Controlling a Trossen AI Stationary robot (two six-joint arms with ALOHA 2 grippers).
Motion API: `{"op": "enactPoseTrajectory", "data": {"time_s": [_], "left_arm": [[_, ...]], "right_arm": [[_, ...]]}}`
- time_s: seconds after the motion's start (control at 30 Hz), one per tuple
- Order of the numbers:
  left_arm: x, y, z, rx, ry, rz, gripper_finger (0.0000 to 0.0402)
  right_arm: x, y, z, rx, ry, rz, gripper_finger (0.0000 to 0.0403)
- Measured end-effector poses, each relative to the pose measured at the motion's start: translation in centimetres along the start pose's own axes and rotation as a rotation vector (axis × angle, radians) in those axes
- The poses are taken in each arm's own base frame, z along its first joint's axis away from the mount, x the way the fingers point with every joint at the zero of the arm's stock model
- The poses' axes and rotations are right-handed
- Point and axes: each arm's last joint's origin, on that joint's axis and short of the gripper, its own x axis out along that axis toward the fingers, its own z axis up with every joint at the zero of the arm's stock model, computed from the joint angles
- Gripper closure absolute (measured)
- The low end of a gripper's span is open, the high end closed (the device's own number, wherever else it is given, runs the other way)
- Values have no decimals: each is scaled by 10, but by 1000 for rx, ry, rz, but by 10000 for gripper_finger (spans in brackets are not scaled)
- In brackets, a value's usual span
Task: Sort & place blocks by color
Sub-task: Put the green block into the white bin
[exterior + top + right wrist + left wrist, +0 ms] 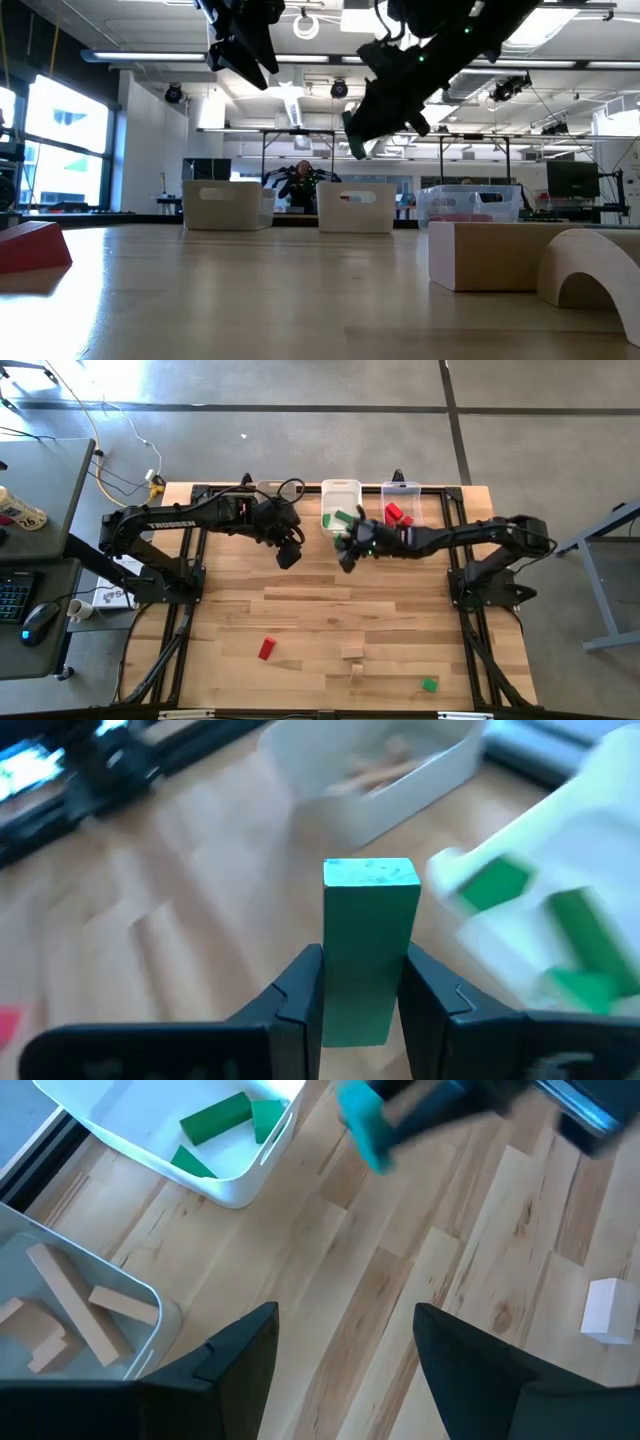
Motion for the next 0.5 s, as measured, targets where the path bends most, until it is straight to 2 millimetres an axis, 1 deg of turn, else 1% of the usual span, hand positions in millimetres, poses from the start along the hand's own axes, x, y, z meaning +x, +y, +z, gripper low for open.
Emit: {"op": "enactPoseTrajectory", "data": {"time_s": [0.1,0.23,0.4,0.5], "left_arm": [[0,0,0,0,0,0,183],[0,0,0,0,0,0,183],[0,0,0,0,0,0,183],[0,0,0,0,0,0,183]], "right_arm": [[3,-19,11,36,-47,-58,331],[6,-43,20,53,-80,-151,331],[7,-68,28,59,-95,-226,330],[10,-80,29,58,-84,-250,330]]}}
